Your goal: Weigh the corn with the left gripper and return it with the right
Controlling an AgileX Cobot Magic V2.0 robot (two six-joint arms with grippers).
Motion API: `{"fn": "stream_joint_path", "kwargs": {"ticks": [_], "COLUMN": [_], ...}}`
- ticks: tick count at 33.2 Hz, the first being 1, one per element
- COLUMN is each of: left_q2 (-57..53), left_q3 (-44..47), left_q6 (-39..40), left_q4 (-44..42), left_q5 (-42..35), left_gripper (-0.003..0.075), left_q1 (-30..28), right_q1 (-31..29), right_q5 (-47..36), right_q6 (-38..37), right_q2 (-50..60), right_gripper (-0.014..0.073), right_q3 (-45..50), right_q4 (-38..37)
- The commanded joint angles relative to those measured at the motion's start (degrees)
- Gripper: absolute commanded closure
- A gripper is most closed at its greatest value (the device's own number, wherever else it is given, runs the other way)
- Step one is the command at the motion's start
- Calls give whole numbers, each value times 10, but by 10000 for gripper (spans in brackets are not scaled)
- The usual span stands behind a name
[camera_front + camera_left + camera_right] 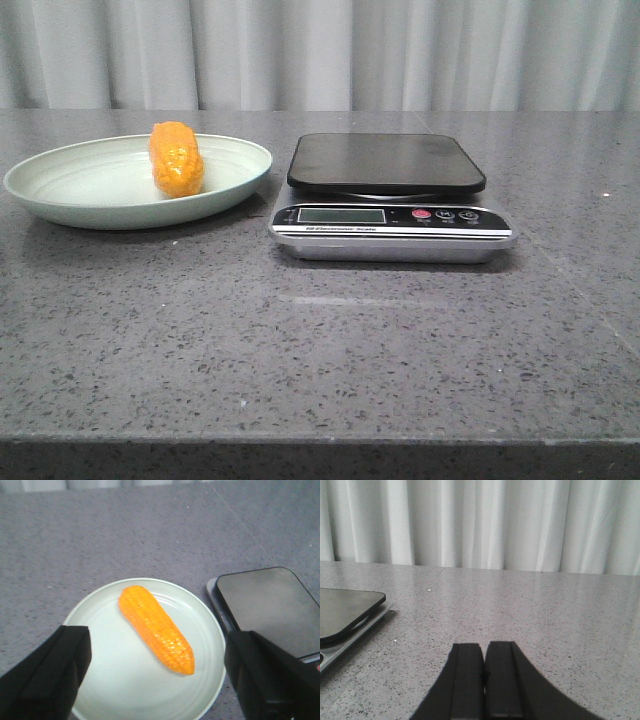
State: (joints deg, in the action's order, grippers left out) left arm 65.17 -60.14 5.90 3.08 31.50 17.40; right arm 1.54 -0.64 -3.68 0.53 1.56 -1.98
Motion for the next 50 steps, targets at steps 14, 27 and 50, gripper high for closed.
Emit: {"fn": "stream_joint_path", "kwargs": {"ticks": [14, 27, 50], "left_q2": [289, 383, 428], "left_q3": [-298, -359, -455], "left_q6": [167, 226, 203], "left_q4": [-55, -95, -79], "left_q5": [219, 271, 319], "left_gripper": [125, 125, 584], "left_q1": [31, 31, 34], "right_q1": [-3, -3, -3], "right_q5": [-51, -51, -51], "right_q6": [2, 2, 2], "right_q2": [10, 10, 10], "right_gripper": [447, 447, 447], "right_q3": [-4, -4, -4], "right_q4": [1, 1, 1]}}
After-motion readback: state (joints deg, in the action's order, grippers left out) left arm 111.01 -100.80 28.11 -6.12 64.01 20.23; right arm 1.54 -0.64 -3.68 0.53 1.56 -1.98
